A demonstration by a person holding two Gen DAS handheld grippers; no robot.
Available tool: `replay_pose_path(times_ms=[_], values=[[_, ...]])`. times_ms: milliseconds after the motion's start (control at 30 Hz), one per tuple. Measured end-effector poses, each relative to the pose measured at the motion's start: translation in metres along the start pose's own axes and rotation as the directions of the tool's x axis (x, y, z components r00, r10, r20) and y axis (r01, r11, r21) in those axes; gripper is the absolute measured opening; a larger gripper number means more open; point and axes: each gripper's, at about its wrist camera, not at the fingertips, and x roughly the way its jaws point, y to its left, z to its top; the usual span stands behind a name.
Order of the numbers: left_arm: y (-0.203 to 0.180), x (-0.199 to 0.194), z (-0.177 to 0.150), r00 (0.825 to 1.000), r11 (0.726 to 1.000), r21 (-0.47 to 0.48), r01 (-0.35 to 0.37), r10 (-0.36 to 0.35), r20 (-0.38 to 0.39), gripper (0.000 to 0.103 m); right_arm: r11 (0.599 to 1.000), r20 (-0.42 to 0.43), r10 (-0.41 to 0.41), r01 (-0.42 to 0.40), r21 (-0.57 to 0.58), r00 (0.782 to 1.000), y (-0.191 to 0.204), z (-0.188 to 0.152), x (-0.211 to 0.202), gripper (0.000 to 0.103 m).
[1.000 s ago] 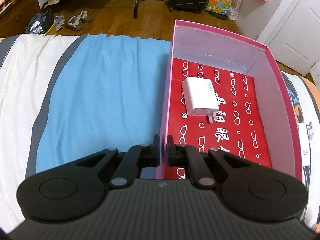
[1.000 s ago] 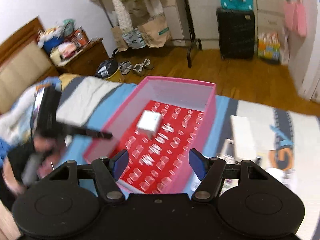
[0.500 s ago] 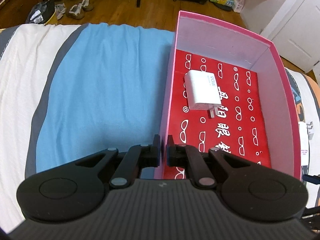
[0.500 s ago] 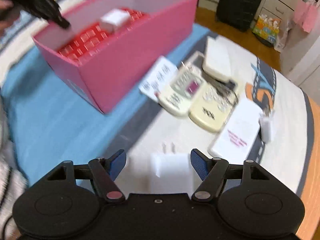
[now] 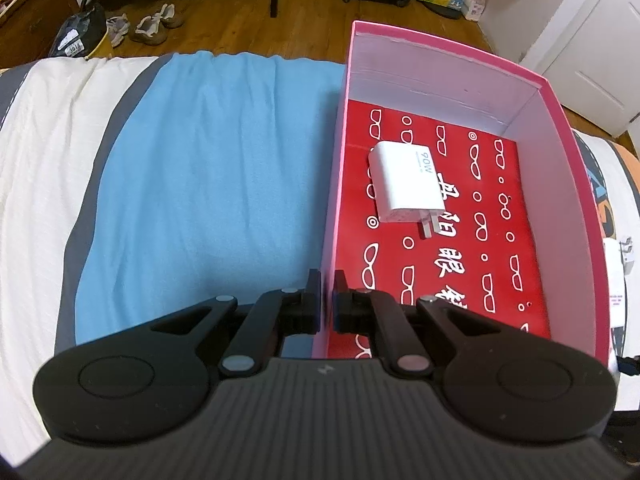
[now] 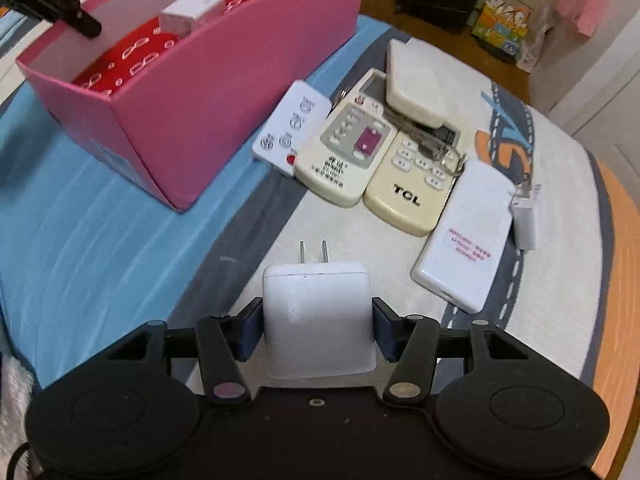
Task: Organize rigid objects
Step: 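Grasp the second white charger with the right gripper, then lower the second charger into the pink box and release it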
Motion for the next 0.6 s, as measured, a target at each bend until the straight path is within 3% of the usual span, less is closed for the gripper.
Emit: replay_pose_path(times_ms=[167, 300, 600], values=[[0.001, -0.001, 0.0, 1.0, 1.0, -0.005, 0.006, -0.006, 0.003, 0.004, 0.999, 0.038, -0.04, 0.039, 0.015, 0.998, 0.004, 0.011, -0.02, 0.061], [-0.007, -0.001, 0.01, 1.0, 0.999, 0.043, -0.023, 0.023, 0.007, 0.003, 0.995, 0.073, -0.085, 0.088, -0.04, 0.994, 0.014, 0.022, -0.044, 0.061], [-0.006, 0.0, 0.022, 1.0, 0.999, 0.03, -0.014, 0.014, 0.011, 0.003, 0.987, 0.185, -0.096, 0.118, -0.108, 0.978, 0.034, 0.062, -0.111, 0.061]])
